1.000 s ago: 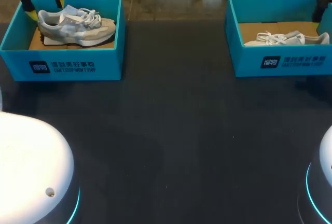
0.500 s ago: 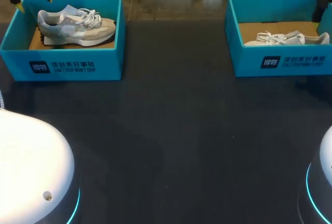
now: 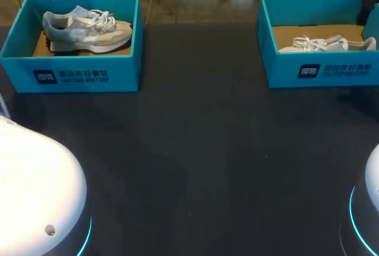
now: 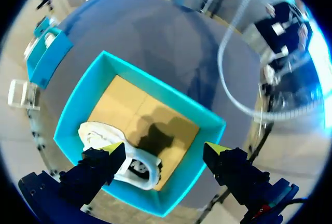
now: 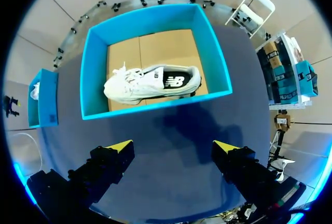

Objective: Take the shoe out of the shoebox, open the shoe tongue, remove and reinsert the insole, then place the shoe into the shoebox

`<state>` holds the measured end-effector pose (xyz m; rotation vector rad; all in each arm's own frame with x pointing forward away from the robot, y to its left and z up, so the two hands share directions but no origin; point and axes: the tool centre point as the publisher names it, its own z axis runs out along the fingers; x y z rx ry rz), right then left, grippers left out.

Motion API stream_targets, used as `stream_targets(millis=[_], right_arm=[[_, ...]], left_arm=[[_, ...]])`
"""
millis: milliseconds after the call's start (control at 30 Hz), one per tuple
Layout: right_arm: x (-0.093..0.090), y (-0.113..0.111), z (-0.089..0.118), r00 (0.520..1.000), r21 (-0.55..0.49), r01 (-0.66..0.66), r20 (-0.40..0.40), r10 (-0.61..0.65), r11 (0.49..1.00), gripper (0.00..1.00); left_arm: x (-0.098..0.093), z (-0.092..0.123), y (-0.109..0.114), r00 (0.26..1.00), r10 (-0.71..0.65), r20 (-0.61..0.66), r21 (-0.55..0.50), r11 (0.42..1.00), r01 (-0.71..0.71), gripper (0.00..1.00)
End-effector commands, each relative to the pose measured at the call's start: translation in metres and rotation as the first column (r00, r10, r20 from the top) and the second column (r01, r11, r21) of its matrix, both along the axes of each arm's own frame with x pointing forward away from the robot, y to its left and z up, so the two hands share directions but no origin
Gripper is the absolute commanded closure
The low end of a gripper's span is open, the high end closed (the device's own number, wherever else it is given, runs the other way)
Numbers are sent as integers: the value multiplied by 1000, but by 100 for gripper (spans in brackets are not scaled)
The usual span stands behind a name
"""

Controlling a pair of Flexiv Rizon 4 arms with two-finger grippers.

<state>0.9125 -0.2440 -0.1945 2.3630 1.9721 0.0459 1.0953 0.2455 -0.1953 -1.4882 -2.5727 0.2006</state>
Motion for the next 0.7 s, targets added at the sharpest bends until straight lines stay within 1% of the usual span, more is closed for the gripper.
stream_targets(millis=[33,67,367,433,467,500,533,567,600,700], right_arm=[[0,0,0,1000,0,1,0,-1,1000,0],[0,0,0,1000,0,1,0,-1,1000,0],[0,0,0,1000,0,1,0,-1,1000,0],[0,0,0,1000,0,1,0,-1,1000,0],[0,0,0,1000,0,1,0,-1,1000,0],[0,0,0,1000,0,1,0,-1,1000,0],[0,0,0,1000,0,1,0,-1,1000,0],[0,0,0,1000,0,1,0,-1,1000,0],[0,0,0,1000,0,1,0,-1,1000,0],[0,0,0,1000,0,1,0,-1,1000,0]], left_arm=[[35,-15,24,927,-361,106,-44,929,367,0],[41,-16,25,933,-342,109,-11,938,345,0],[41,-16,25,933,-342,109,-11,938,345,0],[51,-31,22,914,-378,147,4,924,382,0],[56,-36,21,911,-388,140,-3,920,393,0],[60,-41,24,888,-431,157,-32,897,441,0],[62,-45,24,883,-444,149,-25,891,452,0],[67,-50,25,877,-449,168,1,890,455,0],[71,-53,26,871,-466,158,23,883,468,0],[71,-53,26,871,-466,158,23,883,468,0]])
